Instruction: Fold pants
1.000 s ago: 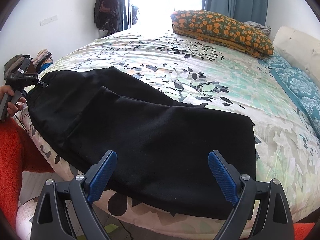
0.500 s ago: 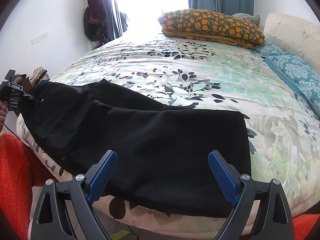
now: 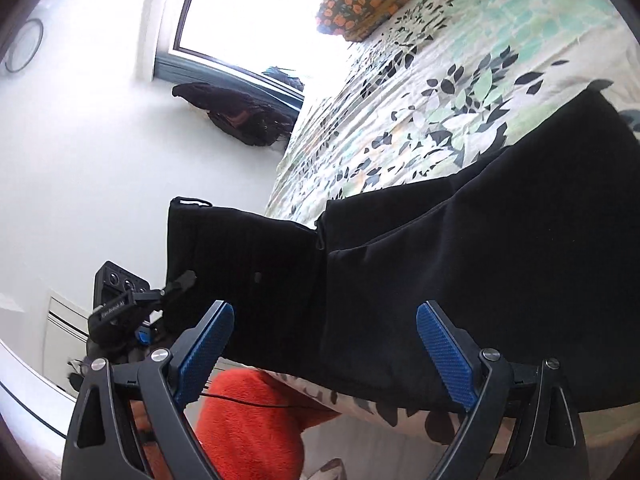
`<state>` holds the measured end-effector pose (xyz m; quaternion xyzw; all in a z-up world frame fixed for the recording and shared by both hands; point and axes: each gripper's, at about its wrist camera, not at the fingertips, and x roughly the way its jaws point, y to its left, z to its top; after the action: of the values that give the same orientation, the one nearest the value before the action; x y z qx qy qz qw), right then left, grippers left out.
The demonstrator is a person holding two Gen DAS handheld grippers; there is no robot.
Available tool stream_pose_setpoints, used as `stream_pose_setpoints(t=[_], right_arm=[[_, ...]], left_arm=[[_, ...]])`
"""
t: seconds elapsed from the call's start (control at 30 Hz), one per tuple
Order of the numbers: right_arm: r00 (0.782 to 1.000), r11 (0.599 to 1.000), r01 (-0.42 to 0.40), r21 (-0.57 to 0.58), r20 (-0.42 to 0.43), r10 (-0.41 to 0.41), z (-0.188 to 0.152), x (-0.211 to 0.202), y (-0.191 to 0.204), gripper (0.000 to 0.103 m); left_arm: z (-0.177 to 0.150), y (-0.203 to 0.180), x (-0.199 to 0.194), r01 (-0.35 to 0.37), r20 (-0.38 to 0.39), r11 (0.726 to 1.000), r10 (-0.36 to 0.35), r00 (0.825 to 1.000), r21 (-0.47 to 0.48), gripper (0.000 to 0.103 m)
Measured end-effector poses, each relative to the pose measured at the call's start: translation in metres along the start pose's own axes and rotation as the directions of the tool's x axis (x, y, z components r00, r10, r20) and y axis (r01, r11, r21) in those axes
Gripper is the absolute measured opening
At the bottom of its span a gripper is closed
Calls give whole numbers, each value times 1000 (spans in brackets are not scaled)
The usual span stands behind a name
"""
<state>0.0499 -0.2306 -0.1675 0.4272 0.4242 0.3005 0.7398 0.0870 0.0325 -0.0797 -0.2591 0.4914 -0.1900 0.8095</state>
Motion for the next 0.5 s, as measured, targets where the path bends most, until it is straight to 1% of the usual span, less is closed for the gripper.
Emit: stream_pose_setpoints(t=[0.03,0.07,0.1,0.13,0.17,0.2,0.23,0.27,0.3,0.33,0.4,0.47,0.5], right_arm=[[1000,1000,-5,17,0,5,2,3,-4,93],[1000,1000,-5,31,2,5,3,4,-9,93],[1000,999,-6,51,1,6,5,4,-14,93],[1000,997,-5,73,1,5,5,2,-19,93],[1000,996,-2,87,4,2,5,0,-23,93],[1000,996,-5,90,9,4,4,-4,-24,93],[1000,996,-12,89,13,11,4,-8,-25,93],[1000,996,-20,89,16,19,3,-11,-25,93],[999,995,-32,93,19,31,3,-14,-26,93],[999,994,-47,100,22,45,2,-17,-27,93],[996,988,-94,119,23,92,1,-17,-27,93],[989,979,-145,146,-6,147,-2,-11,-27,93],[988,978,-143,155,-36,150,-5,-5,-27,93]], left_arm=[[-7,-13,20,-36,-15,997,37,999,67,17],[-14,-23,40,-66,-47,990,73,996,127,28],[-21,-31,59,-88,-98,980,106,989,176,34],[-27,-36,73,-100,-143,974,131,981,203,42],[-35,-39,76,-99,-165,972,136,977,214,48],[-40,-41,72,-77,-171,973,116,978,220,52],[-43,-42,62,-44,-161,974,81,984,222,60],[-43,-41,48,-24,-137,975,56,989,223,65],[-41,-39,32,-22,-102,974,46,994,224,67],[-36,-33,17,-35,-61,974,50,997,223,68],[-23,-14,-12,-98,27,975,94,995,197,68],[-11,12,-27,-159,103,980,147,984,123,69],[-8,29,-35,-182,128,981,172,977,72,69]])
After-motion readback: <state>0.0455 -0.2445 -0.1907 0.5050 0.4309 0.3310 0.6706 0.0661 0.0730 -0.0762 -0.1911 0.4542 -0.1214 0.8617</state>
